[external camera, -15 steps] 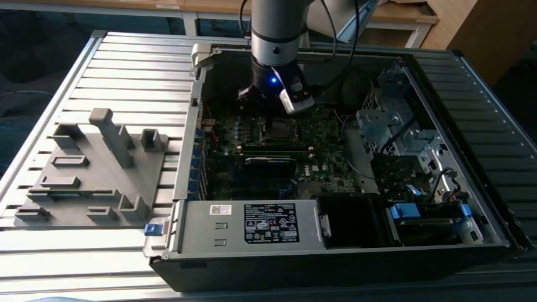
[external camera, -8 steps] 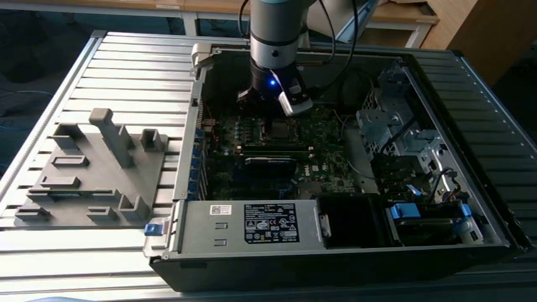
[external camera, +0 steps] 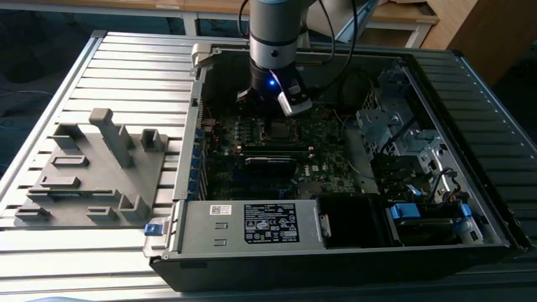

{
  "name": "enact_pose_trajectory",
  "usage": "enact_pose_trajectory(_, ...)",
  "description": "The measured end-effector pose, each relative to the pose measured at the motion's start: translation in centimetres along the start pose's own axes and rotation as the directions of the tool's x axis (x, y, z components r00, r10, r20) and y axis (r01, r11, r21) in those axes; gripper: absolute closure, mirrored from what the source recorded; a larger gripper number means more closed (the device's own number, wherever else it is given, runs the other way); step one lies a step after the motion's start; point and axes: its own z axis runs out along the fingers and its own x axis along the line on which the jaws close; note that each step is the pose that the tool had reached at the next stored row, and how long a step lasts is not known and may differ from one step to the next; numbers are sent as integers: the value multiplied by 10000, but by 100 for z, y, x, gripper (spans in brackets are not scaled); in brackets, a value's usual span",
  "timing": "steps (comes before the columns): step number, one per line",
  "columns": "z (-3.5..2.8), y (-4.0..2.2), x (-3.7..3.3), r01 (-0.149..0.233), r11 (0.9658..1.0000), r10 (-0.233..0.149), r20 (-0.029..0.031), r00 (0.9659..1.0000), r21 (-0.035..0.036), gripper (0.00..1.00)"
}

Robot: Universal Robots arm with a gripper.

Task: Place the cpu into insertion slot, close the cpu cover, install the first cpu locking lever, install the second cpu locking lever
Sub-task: 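Close the cpu cover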

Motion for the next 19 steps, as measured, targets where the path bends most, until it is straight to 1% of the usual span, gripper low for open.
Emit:
enact_pose_trajectory(3, 6, -1, 12, 1, 10000, -1, 6, 10000, 1, 89)
enact_pose_trajectory(6, 26, -2, 21, 1, 10000, -1, 11, 10000, 1, 89)
enact_pose_trajectory(10, 30, -2, 23, 1, 10000, -1, 11, 10000, 3, 89)
enact_pose_trajectory(19, 59, -4, 27, 1, 10000, -1, 14, 10000, 9, 89)
